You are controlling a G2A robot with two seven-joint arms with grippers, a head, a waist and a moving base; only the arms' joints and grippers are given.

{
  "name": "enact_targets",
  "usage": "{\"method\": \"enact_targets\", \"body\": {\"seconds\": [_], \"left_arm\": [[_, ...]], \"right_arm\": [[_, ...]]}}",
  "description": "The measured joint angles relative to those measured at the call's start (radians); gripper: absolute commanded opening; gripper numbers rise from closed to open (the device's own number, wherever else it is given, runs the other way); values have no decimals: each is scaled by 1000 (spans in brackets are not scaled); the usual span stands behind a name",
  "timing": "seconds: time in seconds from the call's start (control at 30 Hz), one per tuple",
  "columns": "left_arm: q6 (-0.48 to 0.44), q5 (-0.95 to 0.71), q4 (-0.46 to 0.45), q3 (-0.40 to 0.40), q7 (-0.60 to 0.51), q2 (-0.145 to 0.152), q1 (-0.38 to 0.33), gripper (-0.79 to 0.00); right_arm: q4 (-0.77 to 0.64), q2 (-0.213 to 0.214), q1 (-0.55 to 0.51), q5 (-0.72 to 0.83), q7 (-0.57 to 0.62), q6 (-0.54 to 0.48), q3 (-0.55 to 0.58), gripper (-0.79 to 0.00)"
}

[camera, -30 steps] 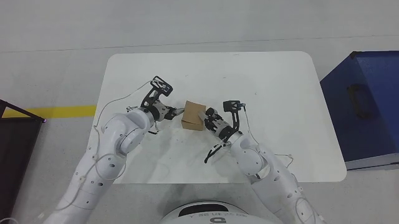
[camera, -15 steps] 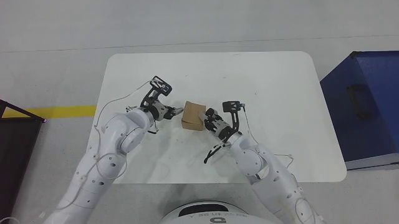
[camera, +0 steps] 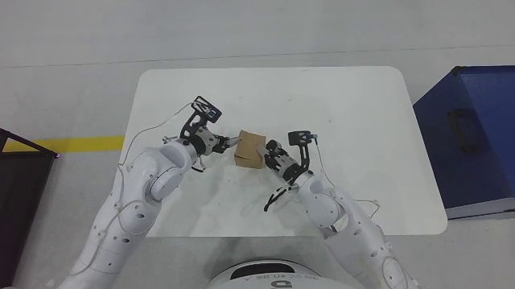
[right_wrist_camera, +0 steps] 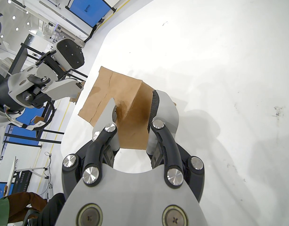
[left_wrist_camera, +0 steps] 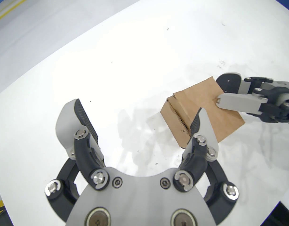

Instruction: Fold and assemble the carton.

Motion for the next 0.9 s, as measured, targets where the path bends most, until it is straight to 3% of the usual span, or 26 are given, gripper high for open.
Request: {"method": "enact_targets", "body": {"seconds": [0.47, 0.77, 0.83, 0.87, 0.9], "left_arm": [[47, 91, 71, 68, -2, -16, -44, 0], [5, 10, 17, -3, 18, -8, -12, 0], [-6, -10, 3, -31, 18, -4, 2, 0], [-12, -21, -1, -44, 18, -2, 8, 0], [-22, -42, -3, -62, 18, 0, 17, 0]], "right_arm": [[-8, 4, -12, -3, -3, -11, 7, -493], [-16, 7, -24, -3, -21, -20, 10, -480], [-19, 7, -29, -2, -40, -23, 15, -520], [-22, 7, -34, -1, -58, -27, 19, -594], [-28, 8, -45, 3, -94, -38, 26, -785]]}}
